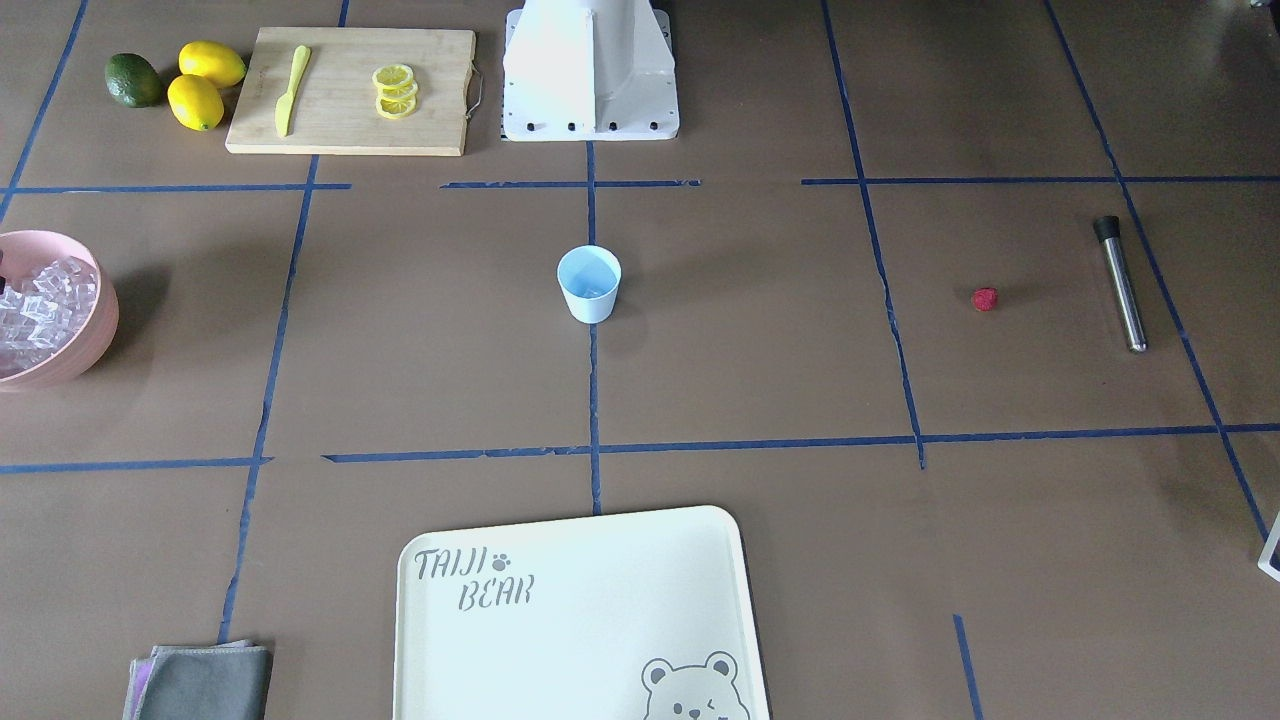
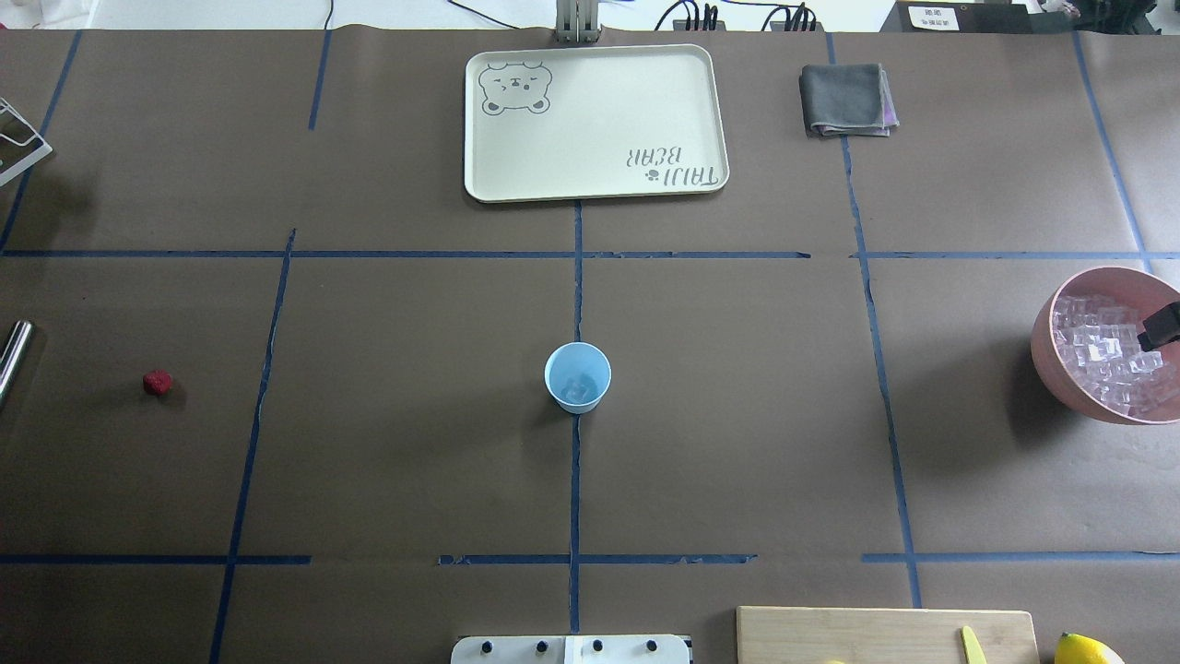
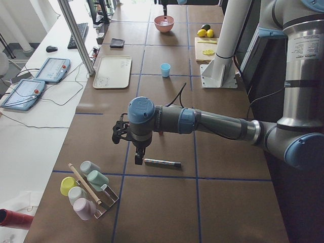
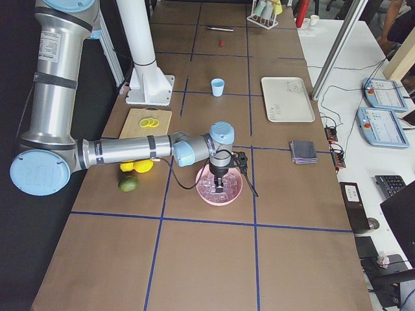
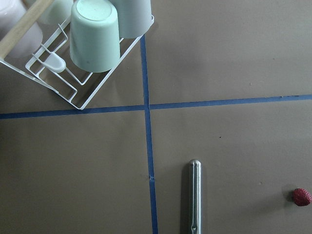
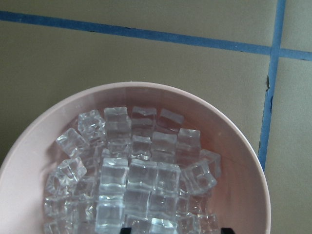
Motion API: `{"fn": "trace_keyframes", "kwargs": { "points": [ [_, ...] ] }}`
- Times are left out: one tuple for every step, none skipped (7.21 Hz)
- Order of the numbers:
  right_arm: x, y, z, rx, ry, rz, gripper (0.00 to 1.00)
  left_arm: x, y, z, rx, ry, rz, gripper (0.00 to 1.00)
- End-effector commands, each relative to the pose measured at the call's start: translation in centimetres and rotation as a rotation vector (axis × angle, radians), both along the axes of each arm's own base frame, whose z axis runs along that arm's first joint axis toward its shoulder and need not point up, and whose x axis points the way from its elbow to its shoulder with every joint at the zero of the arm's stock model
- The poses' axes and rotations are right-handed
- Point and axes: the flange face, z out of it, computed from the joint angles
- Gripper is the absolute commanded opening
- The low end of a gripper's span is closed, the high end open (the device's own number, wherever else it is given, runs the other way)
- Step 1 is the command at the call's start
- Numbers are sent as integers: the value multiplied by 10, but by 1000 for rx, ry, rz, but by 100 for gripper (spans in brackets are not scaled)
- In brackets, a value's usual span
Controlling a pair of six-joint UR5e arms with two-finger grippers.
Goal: Mash ice and strawberries in cup
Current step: 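Lower the right gripper into the pink bowl and grasp another ice cube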
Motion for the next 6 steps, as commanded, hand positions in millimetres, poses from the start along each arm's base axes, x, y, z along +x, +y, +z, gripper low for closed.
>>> {"fn": "trace_keyframes", "kwargs": {
  "points": [
    [-4, -8, 5, -10, 0, 2, 68, 0, 1, -1, 1, 0, 1, 100],
    [-4, -7, 5, -15, -4, 0, 67, 0, 1, -1, 2, 0, 1, 100],
    [-4, -4, 7, -28, -13, -4, 66, 0, 1, -1, 1, 0, -1, 100],
    [-7, -2, 8, -39, -20, -12, 66, 0, 1, -1, 2, 0, -1, 100],
    [-9, 0, 11, -46, -17, -16, 65, 0, 1, -1, 1, 0, 1, 100],
    [-9, 4, 14, -54, -17, -20, 65, 0, 1, -1, 2, 0, -1, 100]
  ]
}}
